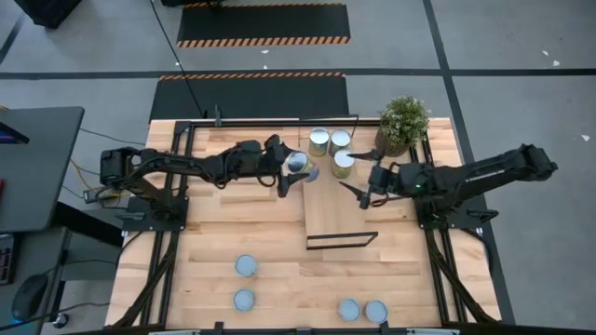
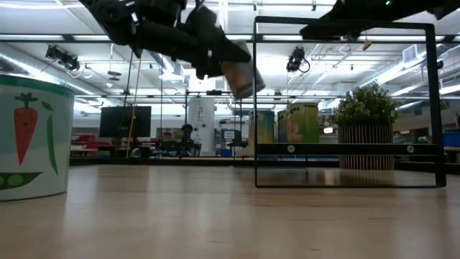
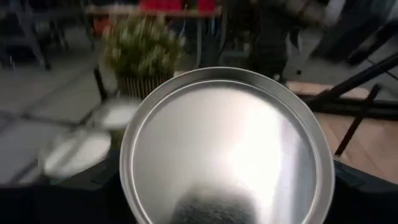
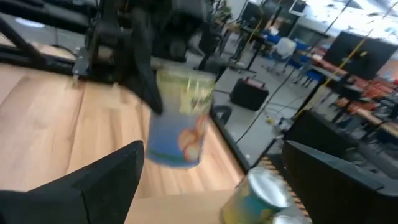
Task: Pick and place cans onto a shelf
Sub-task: Put the canned peaches on the shelf
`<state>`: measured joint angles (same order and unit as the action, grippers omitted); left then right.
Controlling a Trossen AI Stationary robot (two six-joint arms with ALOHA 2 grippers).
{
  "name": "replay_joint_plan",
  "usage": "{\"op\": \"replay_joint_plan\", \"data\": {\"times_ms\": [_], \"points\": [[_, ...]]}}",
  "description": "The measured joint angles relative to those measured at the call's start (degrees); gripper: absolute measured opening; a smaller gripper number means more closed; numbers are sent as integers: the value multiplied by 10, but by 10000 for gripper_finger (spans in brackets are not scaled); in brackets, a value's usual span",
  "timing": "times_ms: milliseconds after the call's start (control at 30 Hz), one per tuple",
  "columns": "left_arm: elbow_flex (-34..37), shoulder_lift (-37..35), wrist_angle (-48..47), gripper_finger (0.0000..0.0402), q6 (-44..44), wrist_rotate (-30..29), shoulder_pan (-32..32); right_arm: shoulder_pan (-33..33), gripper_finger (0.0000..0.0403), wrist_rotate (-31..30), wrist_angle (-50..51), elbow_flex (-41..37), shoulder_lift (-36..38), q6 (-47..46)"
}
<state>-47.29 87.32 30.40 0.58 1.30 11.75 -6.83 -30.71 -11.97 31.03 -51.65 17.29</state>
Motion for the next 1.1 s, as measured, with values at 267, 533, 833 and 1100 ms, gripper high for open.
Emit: {"op": "replay_joint_plan", "data": {"times_ms": [267, 533, 833, 1100], "points": [[-32, 41, -59, 323, 32, 11, 37, -38, 389, -21, 6, 0, 50, 8], [-158, 102, -210, 323, 0, 34, 46, -68, 389, -25, 31, 0, 52, 3], [-223, 177, -284, 323, -2, 52, 50, -104, 389, -77, 68, 0, 50, -8], [-222, 192, -290, 323, 0, 49, 55, -114, 389, -89, 88, -25, 53, -26]]}}
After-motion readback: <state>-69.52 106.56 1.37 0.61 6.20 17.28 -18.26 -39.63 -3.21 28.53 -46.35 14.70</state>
